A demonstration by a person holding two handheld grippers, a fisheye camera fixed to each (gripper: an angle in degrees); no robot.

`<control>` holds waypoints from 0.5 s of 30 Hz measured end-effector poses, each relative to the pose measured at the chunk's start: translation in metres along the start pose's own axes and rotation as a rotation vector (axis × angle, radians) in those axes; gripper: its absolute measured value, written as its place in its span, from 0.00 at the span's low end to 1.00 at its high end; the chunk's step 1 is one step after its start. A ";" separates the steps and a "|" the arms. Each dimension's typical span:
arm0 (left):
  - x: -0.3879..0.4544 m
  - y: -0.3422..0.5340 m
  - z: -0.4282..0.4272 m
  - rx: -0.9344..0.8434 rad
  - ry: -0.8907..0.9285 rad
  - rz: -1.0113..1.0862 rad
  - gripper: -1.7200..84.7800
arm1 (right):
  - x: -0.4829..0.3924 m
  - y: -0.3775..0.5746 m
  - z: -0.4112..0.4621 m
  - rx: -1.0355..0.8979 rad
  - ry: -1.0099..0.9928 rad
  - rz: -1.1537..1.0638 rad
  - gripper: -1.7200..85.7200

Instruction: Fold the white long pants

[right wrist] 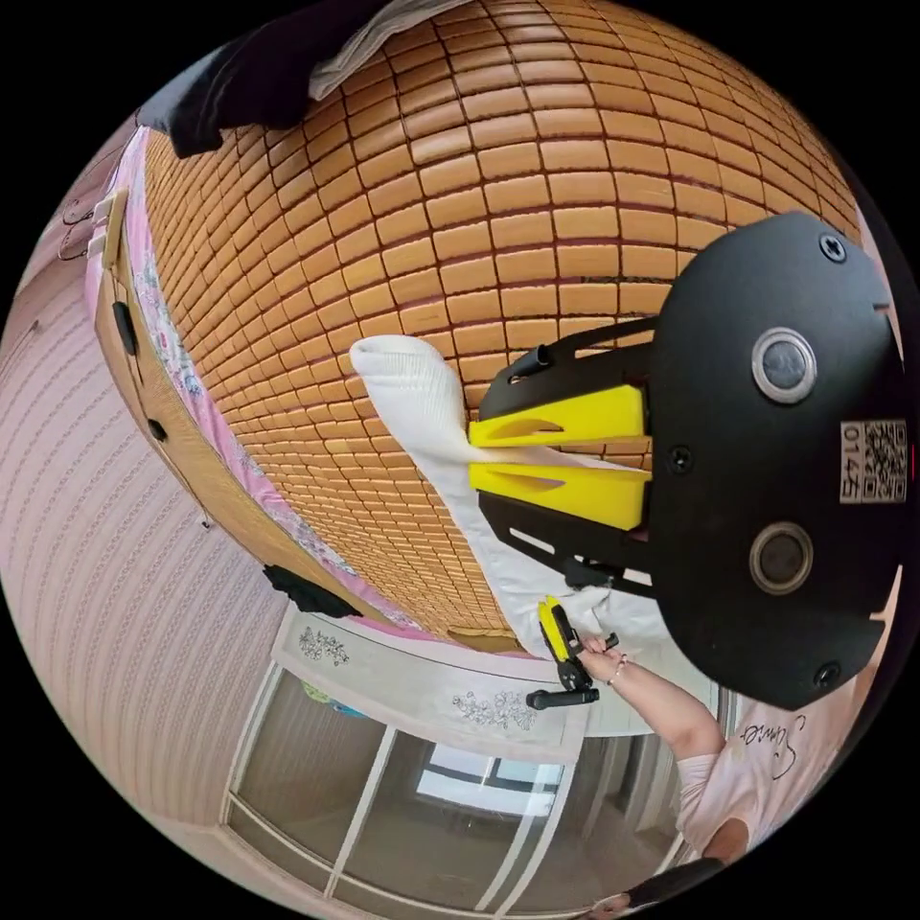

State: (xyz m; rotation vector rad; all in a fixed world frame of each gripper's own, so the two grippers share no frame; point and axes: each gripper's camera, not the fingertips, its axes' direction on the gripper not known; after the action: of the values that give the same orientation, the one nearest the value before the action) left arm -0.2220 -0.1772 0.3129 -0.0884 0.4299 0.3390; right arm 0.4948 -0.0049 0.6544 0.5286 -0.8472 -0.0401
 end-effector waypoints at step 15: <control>0.007 -0.025 0.015 0.092 -0.082 0.019 0.01 | -0.024 -0.033 -0.019 -0.131 0.380 -0.132 0.18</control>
State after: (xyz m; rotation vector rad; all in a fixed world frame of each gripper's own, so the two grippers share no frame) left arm -0.2015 -0.1967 0.3238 0.0193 0.3649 0.3400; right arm 0.4979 -0.0198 0.6117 0.4491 -0.4347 -0.1115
